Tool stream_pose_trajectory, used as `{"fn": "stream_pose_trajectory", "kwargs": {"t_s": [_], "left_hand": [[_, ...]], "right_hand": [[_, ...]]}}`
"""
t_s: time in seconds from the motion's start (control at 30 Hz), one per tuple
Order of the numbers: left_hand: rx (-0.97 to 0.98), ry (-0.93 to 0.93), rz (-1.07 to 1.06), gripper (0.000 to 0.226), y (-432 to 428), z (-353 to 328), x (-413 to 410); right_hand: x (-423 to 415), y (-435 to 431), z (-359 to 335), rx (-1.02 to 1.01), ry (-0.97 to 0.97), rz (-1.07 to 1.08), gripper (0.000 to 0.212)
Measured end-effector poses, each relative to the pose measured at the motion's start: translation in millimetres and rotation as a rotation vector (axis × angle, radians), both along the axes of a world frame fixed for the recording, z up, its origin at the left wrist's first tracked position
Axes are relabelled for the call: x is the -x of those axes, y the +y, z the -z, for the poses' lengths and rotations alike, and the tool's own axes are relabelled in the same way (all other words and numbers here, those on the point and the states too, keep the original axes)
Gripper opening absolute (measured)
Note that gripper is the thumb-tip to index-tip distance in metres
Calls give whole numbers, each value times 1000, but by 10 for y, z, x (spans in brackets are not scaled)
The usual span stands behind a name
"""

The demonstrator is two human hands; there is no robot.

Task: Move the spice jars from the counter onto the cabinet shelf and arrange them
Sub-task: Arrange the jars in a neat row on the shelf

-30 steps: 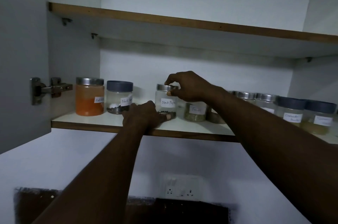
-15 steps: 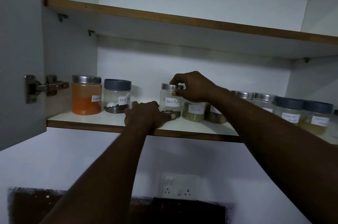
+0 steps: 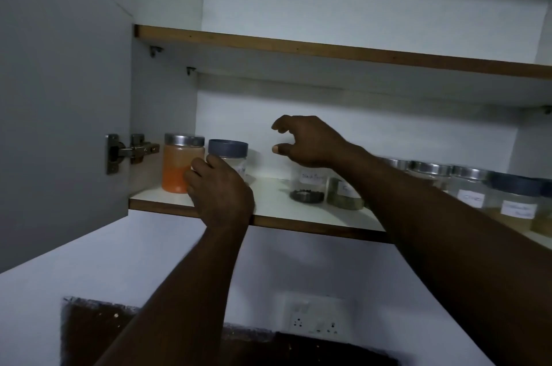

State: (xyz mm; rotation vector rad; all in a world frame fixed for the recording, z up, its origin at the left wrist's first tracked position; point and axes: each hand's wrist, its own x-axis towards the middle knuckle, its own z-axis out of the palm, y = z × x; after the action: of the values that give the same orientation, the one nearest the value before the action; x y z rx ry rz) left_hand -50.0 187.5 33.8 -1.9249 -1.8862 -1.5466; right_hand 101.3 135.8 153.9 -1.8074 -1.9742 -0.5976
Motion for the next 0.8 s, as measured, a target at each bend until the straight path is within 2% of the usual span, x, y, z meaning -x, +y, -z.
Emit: {"fn": "stream_pose_trajectory", "kwargs": {"t_s": [0.1, 0.2, 0.33, 0.5, 0.63, 0.8], "left_hand": [[23, -1, 52, 74, 58, 1, 79], [62, 92, 60, 82, 104, 5, 77], [134, 116, 73, 83, 141, -26, 83], [165, 167, 115, 65, 184, -29, 108], [160, 207, 187, 55, 233, -29, 124], [169, 267, 343, 67, 298, -45, 140]], "right_hand": [[251, 225, -2, 58, -6, -15, 62], [483, 452, 12, 117, -58, -23, 66], [644, 652, 95, 206, -165, 0, 47], [562, 602, 126, 116, -204, 15, 29], [368, 456, 63, 137, -173, 25, 34], [215, 324, 47, 144, -168, 37, 35]]}}
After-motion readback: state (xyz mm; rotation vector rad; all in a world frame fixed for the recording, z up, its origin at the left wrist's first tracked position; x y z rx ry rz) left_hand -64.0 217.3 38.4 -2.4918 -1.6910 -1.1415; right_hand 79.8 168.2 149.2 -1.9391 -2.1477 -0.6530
